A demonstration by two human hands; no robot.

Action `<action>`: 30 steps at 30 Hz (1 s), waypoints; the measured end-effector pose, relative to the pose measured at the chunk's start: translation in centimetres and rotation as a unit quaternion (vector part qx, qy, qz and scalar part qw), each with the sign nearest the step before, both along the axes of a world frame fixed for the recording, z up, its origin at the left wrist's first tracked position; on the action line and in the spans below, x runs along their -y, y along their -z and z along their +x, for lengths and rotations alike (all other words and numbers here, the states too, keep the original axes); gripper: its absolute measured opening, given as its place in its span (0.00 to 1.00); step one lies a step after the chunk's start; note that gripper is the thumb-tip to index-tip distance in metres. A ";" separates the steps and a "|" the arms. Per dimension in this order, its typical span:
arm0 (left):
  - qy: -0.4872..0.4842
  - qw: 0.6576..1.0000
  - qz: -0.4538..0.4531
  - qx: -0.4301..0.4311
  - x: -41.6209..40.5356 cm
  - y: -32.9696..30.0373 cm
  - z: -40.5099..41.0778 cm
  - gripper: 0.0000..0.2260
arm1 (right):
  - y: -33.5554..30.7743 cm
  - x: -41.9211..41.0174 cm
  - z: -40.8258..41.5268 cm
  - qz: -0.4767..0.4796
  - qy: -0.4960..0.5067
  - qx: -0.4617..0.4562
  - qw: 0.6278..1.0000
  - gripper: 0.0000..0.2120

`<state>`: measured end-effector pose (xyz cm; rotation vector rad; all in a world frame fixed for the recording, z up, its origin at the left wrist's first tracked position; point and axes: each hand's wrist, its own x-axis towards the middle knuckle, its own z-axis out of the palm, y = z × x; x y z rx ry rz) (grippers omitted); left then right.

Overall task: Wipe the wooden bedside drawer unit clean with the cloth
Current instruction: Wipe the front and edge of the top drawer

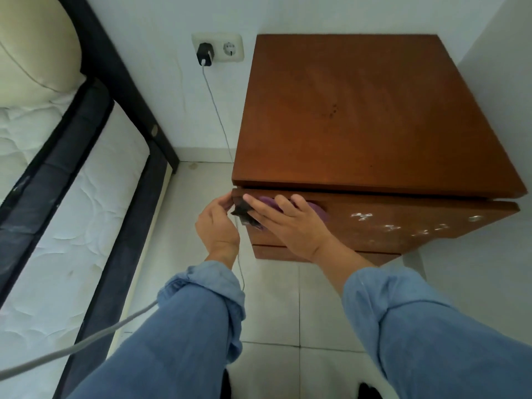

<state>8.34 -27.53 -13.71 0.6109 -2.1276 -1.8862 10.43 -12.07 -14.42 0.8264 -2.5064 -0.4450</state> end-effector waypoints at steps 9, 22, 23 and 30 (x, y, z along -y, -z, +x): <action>-0.083 0.984 -0.119 -0.106 -1.2 4.8 -4.8 0.14 | 4.4 -1.3 -5.3 0.001 -0.103 -0.198 0.975 0.21; -0.058 0.956 -0.080 -0.277 -0.3 9.3 -7.7 0.13 | 9.3 -1.0 -7.4 0.022 -0.080 -0.254 0.964 0.22; -0.050 0.958 -0.079 -0.271 -0.3 9.8 -7.5 0.14 | 9.9 -1.0 -7.3 0.023 -0.081 -0.240 0.967 0.22; 0.082 0.970 -0.073 -0.219 -0.6 10.5 -3.0 0.21 | 12.8 -1.1 -5.0 0.047 -0.079 -0.080 0.993 0.27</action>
